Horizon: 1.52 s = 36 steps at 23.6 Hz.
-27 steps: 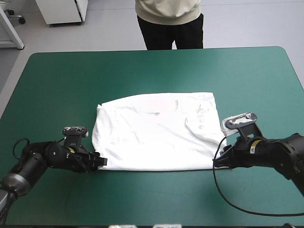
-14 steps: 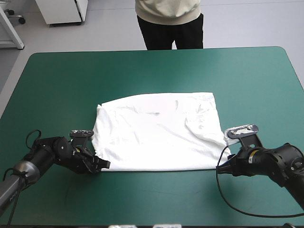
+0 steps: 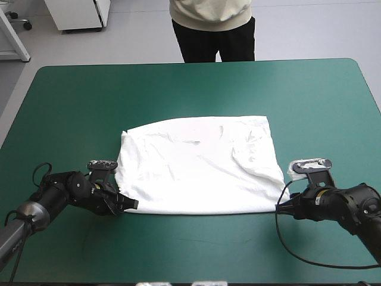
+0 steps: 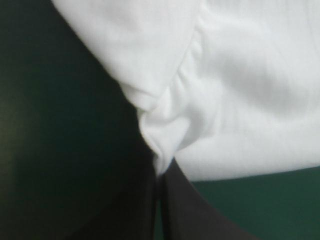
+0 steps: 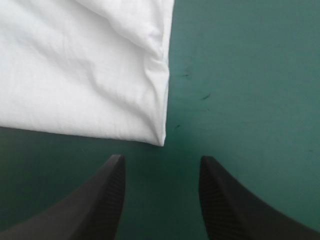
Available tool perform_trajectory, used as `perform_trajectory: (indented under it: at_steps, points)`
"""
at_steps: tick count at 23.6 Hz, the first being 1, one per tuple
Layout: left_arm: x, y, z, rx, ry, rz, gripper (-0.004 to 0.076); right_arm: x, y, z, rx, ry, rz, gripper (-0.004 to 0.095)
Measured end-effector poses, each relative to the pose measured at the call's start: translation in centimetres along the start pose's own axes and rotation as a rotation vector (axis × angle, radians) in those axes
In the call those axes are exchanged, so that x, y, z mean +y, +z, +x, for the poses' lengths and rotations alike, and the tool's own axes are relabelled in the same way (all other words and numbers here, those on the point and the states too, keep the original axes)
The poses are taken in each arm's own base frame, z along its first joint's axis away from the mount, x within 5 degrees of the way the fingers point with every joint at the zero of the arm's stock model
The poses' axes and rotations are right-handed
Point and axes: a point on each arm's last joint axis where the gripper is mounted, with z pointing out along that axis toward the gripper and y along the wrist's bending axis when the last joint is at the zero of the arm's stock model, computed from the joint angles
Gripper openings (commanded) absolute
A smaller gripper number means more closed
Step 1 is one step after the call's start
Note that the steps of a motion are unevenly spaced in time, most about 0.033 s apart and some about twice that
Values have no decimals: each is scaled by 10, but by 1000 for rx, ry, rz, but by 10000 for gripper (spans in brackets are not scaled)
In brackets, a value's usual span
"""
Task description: Fold the cloth
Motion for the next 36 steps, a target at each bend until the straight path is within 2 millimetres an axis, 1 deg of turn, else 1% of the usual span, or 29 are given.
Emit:
perform_trajectory:
  at_steps: [5, 7, 8, 9, 10, 12, 15, 16, 17, 19, 22, 24, 26, 28, 34, 36]
  points:
    - [0, 1, 3, 19, -2, 2, -9, -11, 14, -7, 26, 51, -44, 517]
    - [0, 2, 4, 23, -2, 3, -9, -14, 28, -12, 60, 55, -61, 508]
    - [0, 3, 5, 22, -2, 3, -9, -15, 39, -14, 96, 44, -63, 502]
    - [0, 3, 5, 22, -2, 3, -9, -15, 46, -15, 118, 39, -64, 469]
    - [0, 3, 5, 23, -3, 3, -9, -15, 57, -15, 165, 29, -69, 441]
    - [0, 3, 5, 23, -3, 3, -9, -15, 68, -15, 207, 22, -79, 364]
    - [0, 3, 5, 21, -2, 3, -9, -17, 76, -15, 240, -19, -76, 93]
    - [0, 3, 4, 20, -2, 3, -9, -17, 77, -14, 246, -36, -74, 26]
    - [0, 3, 4, 20, -2, 3, -9, -18, 77, -13, 245, -49, -76, -14]
    - [0, 3, 4, 20, -2, 3, -9, -16, 78, -12, 239, -61, -95, -16]
    - [0, 2, 5, 17, -5, 2, -9, -15, 74, -11, 218, -67, -110, -17]
    - [-1, -2, 6, 9, 0, 4, -9, -12, 68, -4, 243, -55, -133, -17]
    - [-2, -8, 9, 1, 7, 7, -9, -11, 57, 2, 251, -54, -144, -17]
    - [-4, -16, 13, -5, 15, 15, -9, -9, 38, 6, 206, -51, -148, -17]
    - [-7, -25, 25, 59, 28, 32, -9, -7, 11, 18, 188, -42, -158, -17]
    - [-8, -30, 27, 67, 39, 30, -9, -6, 2, 17, 173, -41, -159, -17]
